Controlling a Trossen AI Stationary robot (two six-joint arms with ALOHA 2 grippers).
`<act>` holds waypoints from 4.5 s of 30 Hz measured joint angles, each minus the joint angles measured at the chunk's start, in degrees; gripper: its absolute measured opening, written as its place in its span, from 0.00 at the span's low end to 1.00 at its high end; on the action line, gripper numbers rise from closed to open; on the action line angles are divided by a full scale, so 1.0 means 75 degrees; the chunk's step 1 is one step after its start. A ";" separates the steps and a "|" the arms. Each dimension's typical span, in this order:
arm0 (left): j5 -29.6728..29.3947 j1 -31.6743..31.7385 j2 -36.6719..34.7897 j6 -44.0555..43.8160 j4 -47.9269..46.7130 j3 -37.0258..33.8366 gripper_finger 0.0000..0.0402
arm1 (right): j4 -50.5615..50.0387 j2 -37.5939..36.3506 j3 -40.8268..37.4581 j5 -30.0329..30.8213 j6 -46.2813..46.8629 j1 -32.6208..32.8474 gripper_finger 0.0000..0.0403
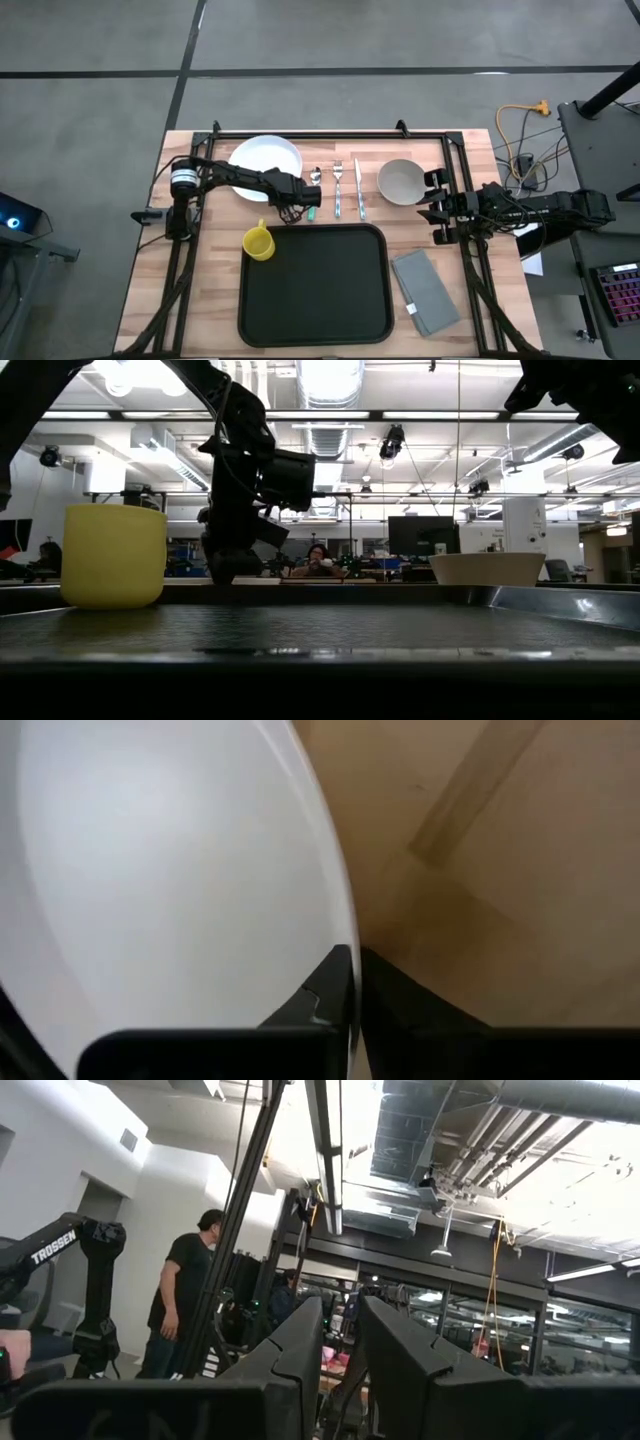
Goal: Set up tray
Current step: Put the white plate on the black serving tray to the bottom right of the yellow cup
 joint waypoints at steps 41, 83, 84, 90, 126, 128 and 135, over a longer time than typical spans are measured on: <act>-0.0421 -0.3721 -0.2454 0.1556 0.0118 0.0223 0.00 | -0.0003 0.0000 -0.0003 0.0000 0.0009 -0.0001 0.17; 0.0762 -0.6746 0.0767 0.0624 -0.0639 0.4412 0.00 | -0.0022 0.0000 -0.0001 -0.0003 0.0010 -0.0003 0.17; 0.0850 -0.6823 0.0767 0.0533 -0.0639 0.4401 0.00 | -0.0023 0.0000 -0.0003 -0.0003 0.0002 -0.0003 0.17; 0.1189 -0.7164 0.0764 0.0037 -0.0634 0.4203 0.00 | -0.0023 0.0000 -0.0003 -0.0003 0.0012 -0.0001 0.17; 0.3423 -0.7361 0.0753 -0.1719 0.0245 0.2836 0.00 | -0.0023 0.0000 -0.0003 0.0000 0.0004 0.0000 0.17; 0.3464 -0.7358 0.0753 -0.1726 0.0245 0.2836 0.00 | -0.0023 0.0000 0.0000 -0.0003 0.0007 0.0000 0.17; 0.3582 -0.7326 0.0753 -0.2031 0.0279 0.2806 0.08 | -0.0023 0.0000 -0.0001 -0.0003 0.0002 0.0000 0.17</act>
